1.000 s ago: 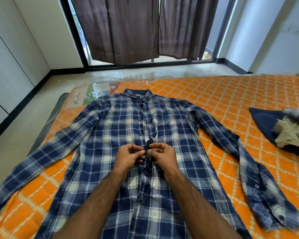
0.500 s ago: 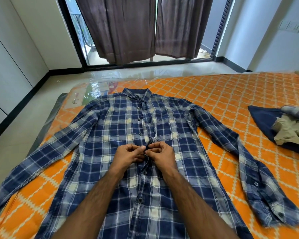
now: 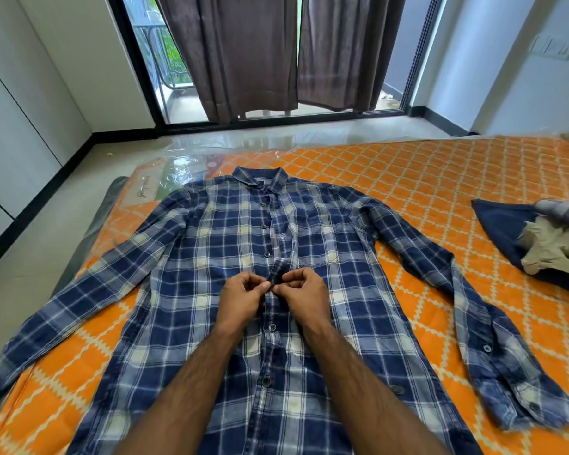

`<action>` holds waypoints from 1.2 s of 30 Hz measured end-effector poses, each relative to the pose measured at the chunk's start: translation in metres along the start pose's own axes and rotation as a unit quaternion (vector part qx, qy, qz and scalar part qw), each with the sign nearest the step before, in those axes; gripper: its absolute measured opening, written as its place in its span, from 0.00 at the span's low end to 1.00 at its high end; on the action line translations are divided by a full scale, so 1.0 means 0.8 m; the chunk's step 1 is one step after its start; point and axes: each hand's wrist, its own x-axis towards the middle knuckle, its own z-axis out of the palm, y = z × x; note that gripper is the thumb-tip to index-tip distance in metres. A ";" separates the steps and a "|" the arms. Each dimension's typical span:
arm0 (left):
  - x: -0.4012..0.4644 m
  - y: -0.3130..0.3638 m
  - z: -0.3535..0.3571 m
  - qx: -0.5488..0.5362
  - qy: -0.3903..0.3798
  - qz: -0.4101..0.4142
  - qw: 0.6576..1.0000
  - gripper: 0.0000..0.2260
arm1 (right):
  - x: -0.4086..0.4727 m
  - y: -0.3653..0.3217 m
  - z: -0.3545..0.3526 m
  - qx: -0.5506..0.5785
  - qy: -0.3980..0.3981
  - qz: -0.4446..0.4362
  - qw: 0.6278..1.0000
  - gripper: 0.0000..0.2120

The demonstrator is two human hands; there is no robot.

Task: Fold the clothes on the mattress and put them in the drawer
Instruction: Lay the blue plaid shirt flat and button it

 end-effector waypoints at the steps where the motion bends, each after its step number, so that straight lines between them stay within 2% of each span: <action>1: 0.001 0.000 0.000 0.012 0.005 0.003 1.000 0.01 | 0.002 -0.001 0.001 0.004 0.003 0.007 1.000 0.15; 4: 0.002 -0.001 0.002 0.036 0.022 0.013 0.999 0.02 | 0.005 -0.004 -0.002 0.018 0.003 0.037 0.999 0.14; 7: -0.001 0.010 -0.004 -0.014 0.019 -0.011 1.000 0.02 | 0.011 -0.013 -0.020 0.158 -0.005 0.095 0.983 0.04; 9: 0.002 0.030 -0.016 -0.052 -0.007 -0.014 0.999 0.05 | 0.020 -0.032 -0.034 0.196 -0.009 0.085 0.977 0.02; 11: 0.021 0.053 -0.029 -0.047 0.010 0.022 0.999 0.07 | 0.040 -0.063 -0.040 0.138 -0.018 0.016 0.990 0.04; 13: 0.048 0.080 -0.039 -0.024 0.044 0.070 0.996 0.06 | 0.060 -0.098 -0.034 0.029 -0.022 -0.076 0.996 0.03; 15: 0.072 0.096 -0.039 0.020 0.021 0.094 0.995 0.06 | 0.080 -0.116 -0.020 -0.101 -0.048 -0.123 0.986 0.01; 18: 0.082 0.079 -0.018 0.154 -0.083 0.060 0.983 0.06 | 0.092 -0.092 0.001 -0.272 -0.129 -0.059 0.952 0.08; 19: 0.083 0.064 -0.009 0.197 -0.090 0.056 0.975 0.06 | 0.089 -0.078 0.006 -0.305 -0.129 -0.039 0.943 0.09; 23: 0.087 0.035 0.005 0.243 -0.028 0.082 0.966 0.04 | 0.082 -0.051 0.017 -0.373 -0.045 -0.092 0.922 0.09; 26: 0.096 0.037 0.004 0.230 -0.028 0.068 0.970 0.05 | 0.084 -0.063 0.008 -0.410 -0.032 -0.097 0.906 0.03; 29: 0.101 0.046 0.004 0.261 -0.040 0.048 0.963 0.03 | 0.086 -0.074 -0.001 -0.445 -0.022 -0.088 0.891 0.02; 31: 0.104 0.049 0.005 0.263 -0.056 0.035 0.963 0.06 | 0.087 -0.074 -0.003 -0.436 -0.026 -0.085 0.895 0.02; 32: 0.104 0.051 0.003 0.243 -0.057 0.027 0.968 0.06 | 0.088 -0.076 -0.005 -0.405 -0.029 -0.085 0.910 0.03; 34: 0.104 0.051 -0.002 0.176 -0.052 0.001 0.983 0.07 | 0.092 -0.079 -0.008 -0.283 -0.036 -0.070 0.956 0.07; 36: 0.105 0.049 -0.006 0.100 -0.047 -0.033 0.993 0.06 | 0.100 -0.075 -0.005 -0.158 -0.017 -0.035 0.987 0.12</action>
